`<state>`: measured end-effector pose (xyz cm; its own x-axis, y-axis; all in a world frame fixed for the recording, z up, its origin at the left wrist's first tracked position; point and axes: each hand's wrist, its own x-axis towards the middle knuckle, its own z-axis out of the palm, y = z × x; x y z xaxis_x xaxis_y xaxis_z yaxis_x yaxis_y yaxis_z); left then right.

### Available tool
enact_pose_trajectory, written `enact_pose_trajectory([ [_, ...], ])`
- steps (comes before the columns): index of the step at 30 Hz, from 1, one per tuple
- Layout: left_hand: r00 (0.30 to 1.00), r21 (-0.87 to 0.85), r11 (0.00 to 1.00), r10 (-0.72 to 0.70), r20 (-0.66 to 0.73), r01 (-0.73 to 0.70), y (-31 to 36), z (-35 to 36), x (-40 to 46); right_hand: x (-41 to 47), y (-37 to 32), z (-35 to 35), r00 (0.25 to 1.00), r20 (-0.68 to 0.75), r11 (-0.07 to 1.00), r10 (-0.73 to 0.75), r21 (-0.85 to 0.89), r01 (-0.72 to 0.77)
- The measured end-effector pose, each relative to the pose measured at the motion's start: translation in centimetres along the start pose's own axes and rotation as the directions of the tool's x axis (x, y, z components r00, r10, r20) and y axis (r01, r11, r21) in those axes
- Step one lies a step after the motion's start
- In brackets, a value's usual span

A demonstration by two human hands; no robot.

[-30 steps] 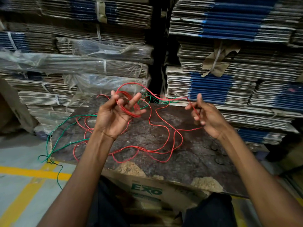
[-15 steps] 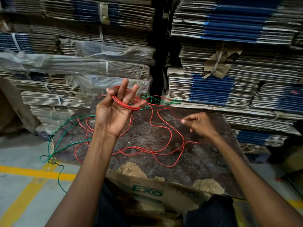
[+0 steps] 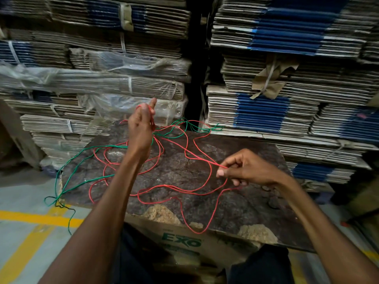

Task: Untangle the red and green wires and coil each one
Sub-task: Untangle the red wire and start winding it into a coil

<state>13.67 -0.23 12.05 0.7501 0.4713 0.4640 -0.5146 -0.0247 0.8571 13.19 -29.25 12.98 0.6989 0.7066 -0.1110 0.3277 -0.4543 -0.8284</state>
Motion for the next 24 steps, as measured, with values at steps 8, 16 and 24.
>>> enact_pose_trajectory([
  [8, 0.904, 0.596, 0.733, 0.062, 0.423, -0.328, -2.1, -0.2, -1.6, -2.0, -3.4, -3.0, 0.941, -0.204, 0.960, -0.268, 0.021, 0.278],
  [16, 0.808, 0.553, 0.775, -0.097, 0.581, -0.304, -0.4, 0.0, -4.1, 0.2, -4.2, -5.0, 0.780, -0.512, 0.932, -0.360, -0.159, 0.325],
  [24, 0.697, 0.199, 0.944, -0.328, 0.638, 0.262, 2.4, -0.8, -6.8, 4.1, -2.4, -6.3, 0.692, -0.627, 0.933, -0.358, -0.265, 0.243],
])
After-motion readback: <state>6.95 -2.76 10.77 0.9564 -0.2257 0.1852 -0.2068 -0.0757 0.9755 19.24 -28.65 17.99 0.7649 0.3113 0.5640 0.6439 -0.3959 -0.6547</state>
